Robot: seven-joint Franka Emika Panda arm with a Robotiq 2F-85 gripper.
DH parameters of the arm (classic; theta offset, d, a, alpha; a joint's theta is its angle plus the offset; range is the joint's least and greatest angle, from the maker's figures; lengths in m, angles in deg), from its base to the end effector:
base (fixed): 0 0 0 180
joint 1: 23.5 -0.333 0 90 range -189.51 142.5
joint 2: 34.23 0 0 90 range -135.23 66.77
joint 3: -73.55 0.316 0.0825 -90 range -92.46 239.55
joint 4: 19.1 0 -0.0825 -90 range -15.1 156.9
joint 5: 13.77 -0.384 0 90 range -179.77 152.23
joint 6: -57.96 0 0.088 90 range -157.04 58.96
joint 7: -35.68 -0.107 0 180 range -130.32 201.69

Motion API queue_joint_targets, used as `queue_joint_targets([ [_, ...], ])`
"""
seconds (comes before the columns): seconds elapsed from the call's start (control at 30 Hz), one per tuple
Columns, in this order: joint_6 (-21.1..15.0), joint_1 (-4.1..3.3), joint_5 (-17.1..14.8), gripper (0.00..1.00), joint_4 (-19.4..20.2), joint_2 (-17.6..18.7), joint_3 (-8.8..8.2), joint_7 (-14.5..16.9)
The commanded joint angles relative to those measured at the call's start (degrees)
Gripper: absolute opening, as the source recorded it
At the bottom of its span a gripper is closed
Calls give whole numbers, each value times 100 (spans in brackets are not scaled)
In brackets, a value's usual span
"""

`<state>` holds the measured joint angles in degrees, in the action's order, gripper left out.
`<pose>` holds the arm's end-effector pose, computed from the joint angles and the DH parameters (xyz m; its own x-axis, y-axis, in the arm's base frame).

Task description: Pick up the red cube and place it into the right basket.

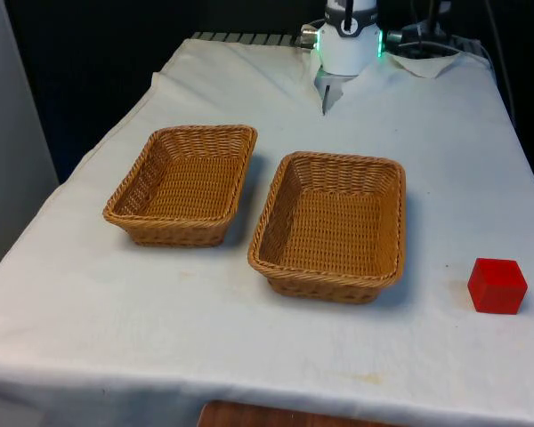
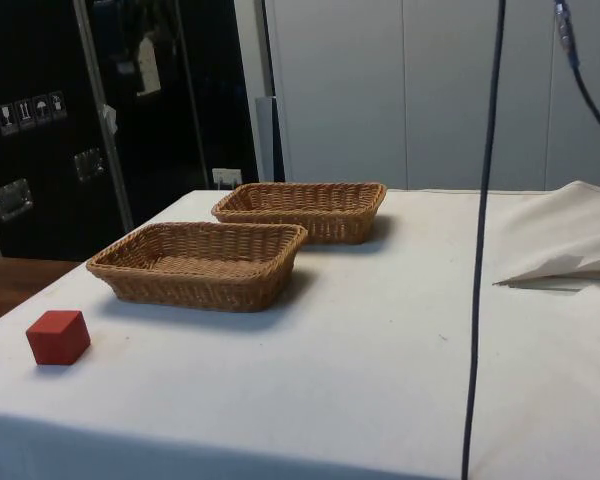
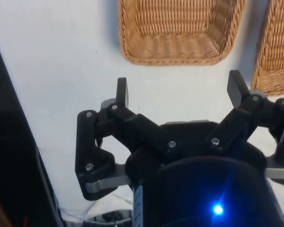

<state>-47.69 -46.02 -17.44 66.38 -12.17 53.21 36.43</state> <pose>0.6653 0.0634 0.4610 0.9984 0.0565 -0.0102 0.0571 -0.9960 0.0692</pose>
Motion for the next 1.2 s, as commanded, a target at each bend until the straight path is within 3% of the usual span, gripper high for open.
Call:
queue_joint_targets([
  [0.0, 97, 11, -52, 100, -126, 103, 17, -17],
  [0.13, 11, 0, -40, 100, -281, 246, 11, -23],
  [0.4, 86, 46, -258, 100, -945, 825, 52, -40],
  [0.43, 11, 6, -178, 100, -819, 722, 23, -46],
  [0.47, 74, 57, -321, 100, -1077, 945, 57, -40],
  [0.67, 52, 74, -516, 100, -1450, 1283, 63, -34],
  [0.73, 46, 74, -579, 100, -1570, 1392, 63, -34],
  [0.77, 0, 23, -504, 100, -1450, 1289, 23, -46],
  [0.8, 46, 80, -630, 100, -1696, 1507, 69, -34],
  [1.07, 34, 69, -802, 100, -2252, 2000, 80, -63],
  [1.1, -17, 23, -751, 100, -2149, 1919, 40, -57],
  [1.13, 34, 69, -819, 100, -2315, 2051, 80, -63],
  [1.17, 34, 69, -831, 100, -2366, 2091, 80, -69],
])
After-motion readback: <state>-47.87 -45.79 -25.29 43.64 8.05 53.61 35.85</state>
